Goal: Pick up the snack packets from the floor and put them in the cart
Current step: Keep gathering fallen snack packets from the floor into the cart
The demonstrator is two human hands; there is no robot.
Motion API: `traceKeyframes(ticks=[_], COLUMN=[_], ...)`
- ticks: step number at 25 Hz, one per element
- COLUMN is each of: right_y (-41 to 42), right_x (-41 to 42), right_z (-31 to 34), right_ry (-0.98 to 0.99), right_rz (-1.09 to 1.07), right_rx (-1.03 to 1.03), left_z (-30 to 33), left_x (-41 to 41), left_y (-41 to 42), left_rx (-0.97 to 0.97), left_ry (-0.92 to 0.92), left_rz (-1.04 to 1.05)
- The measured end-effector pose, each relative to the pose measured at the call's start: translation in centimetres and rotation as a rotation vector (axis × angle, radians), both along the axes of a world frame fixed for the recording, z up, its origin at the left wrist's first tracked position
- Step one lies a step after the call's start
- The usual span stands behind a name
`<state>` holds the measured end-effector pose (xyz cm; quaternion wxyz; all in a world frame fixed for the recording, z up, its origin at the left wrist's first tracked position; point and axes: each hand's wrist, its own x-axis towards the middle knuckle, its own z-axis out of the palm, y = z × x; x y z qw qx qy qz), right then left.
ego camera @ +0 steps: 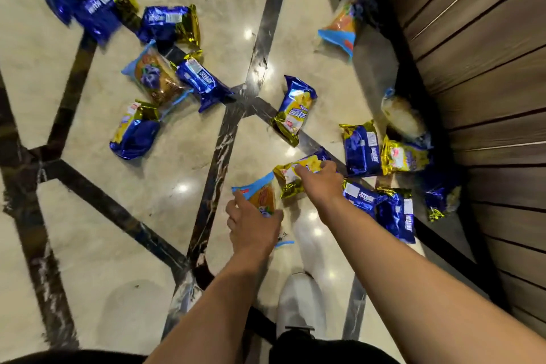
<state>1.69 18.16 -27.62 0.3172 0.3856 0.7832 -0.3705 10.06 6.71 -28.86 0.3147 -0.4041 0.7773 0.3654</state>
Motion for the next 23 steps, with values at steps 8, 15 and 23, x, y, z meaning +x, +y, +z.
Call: traceKeyframes(ticks=[8, 15, 23], right_y=[-1.9, -2.8, -3.2], right_x=[-2.0, -1.8, 0.2], right_z=[-5.5, -5.6, 12.5], right_ry=[0.006, 0.12, 0.384], right_rz=[-0.182, -0.29, -0.001], right_rx=[0.233, 0.221, 0.026], left_z=[-5.9, -6.1, 11.3], left_x=[0.4, 1.0, -1.3], left_y=[1.6, 0.9, -3.8], left_rx=[-0.157, -0.128, -0.099], left_ry=[0.087, 0.202, 0.357], left_rz=[-0.022, 0.08, 0.184])
